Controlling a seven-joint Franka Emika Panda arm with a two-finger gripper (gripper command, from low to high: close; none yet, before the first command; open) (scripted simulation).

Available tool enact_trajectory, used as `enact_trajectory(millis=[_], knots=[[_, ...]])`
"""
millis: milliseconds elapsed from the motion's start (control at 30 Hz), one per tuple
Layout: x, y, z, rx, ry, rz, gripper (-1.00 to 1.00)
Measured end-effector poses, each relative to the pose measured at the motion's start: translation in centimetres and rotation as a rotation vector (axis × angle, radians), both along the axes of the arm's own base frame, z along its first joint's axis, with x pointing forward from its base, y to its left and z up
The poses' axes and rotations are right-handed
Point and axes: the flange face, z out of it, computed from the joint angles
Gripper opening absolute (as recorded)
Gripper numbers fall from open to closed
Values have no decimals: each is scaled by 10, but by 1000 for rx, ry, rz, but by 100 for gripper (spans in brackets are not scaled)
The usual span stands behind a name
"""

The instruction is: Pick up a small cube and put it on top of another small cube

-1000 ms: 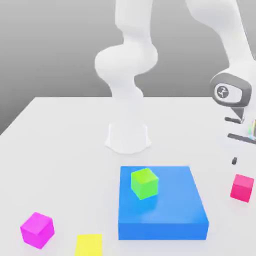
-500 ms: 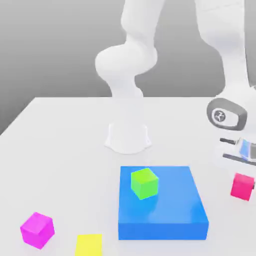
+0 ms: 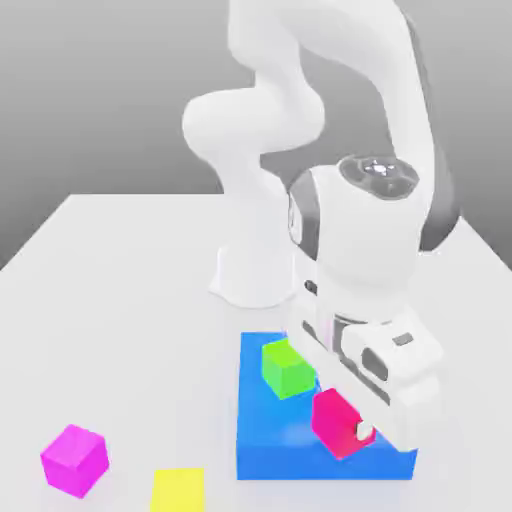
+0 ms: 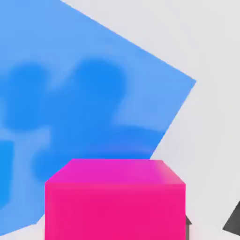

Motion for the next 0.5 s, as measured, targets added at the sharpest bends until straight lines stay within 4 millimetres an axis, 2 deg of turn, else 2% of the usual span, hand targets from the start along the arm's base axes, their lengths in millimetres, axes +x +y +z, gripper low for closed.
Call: enact_trajectory(millis=[100, 200, 267, 300, 333, 400, 433, 500], knots=[[2, -74, 8, 1, -4, -123, -100], [-7, -148, 17, 3, -12, -246, -100], [-14, -197, 15, 3, -20, -327, -100], [-18, -222, 7, 4, -26, -368, -100], [-20, -236, -2, 4, -29, -390, -100], [-24, -246, -23, 5, -29, -409, -100], [-25, -248, -30, 5, -28, -413, 100], [-25, -248, -30, 5, -28, -413, 100]])
